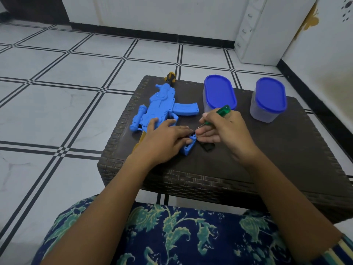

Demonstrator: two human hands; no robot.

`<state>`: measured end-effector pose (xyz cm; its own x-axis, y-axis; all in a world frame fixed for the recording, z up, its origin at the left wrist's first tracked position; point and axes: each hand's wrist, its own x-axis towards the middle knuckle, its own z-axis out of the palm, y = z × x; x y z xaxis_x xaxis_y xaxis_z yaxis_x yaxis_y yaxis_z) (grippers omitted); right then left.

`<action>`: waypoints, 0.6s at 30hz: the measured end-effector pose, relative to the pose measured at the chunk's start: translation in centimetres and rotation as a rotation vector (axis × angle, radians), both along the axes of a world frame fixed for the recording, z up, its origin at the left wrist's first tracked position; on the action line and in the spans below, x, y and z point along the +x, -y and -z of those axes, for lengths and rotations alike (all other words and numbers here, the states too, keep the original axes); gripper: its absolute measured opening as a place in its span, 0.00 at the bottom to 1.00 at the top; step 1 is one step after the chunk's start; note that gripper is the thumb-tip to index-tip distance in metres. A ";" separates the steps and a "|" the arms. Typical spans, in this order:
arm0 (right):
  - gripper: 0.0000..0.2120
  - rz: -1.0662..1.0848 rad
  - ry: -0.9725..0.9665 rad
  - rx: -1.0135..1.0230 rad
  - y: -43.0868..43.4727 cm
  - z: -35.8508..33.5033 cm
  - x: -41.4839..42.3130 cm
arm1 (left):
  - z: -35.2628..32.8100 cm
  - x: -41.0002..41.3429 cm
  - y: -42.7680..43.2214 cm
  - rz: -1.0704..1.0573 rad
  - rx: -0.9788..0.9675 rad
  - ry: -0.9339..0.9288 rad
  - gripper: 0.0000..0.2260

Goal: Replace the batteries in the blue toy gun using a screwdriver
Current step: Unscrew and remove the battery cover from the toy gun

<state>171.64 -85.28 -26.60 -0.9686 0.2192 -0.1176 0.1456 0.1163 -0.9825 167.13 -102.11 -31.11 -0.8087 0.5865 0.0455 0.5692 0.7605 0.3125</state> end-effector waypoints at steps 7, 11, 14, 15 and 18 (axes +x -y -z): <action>0.11 0.148 -0.149 -0.038 -1.6 -0.4 0.0 | 0.0 -0.8 0.3 -0.038 0.088 -0.058 0.17; 0.12 0.115 -0.174 -0.002 -1.5 0.4 -0.1 | 0.1 -0.4 -0.5 -0.128 0.077 -0.125 0.23; 0.13 0.098 -0.194 0.006 -1.3 0.7 -0.1 | 0.4 -0.4 -0.9 -0.149 0.062 -0.148 0.21; 0.13 0.095 -0.204 0.003 -1.3 0.7 -0.2 | 0.3 -0.4 -0.9 -0.140 0.061 -0.149 0.20; 0.12 0.104 -0.215 0.002 -1.5 0.8 -0.2 | -0.2 -0.4 -0.8 -0.137 0.159 -0.145 0.16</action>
<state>171.48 -83.79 -27.40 -0.9434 0.3195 0.0891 -0.0554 0.1132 -0.9920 166.72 -101.31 -30.95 -0.8584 0.4482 0.2496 0.5118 0.7815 0.3569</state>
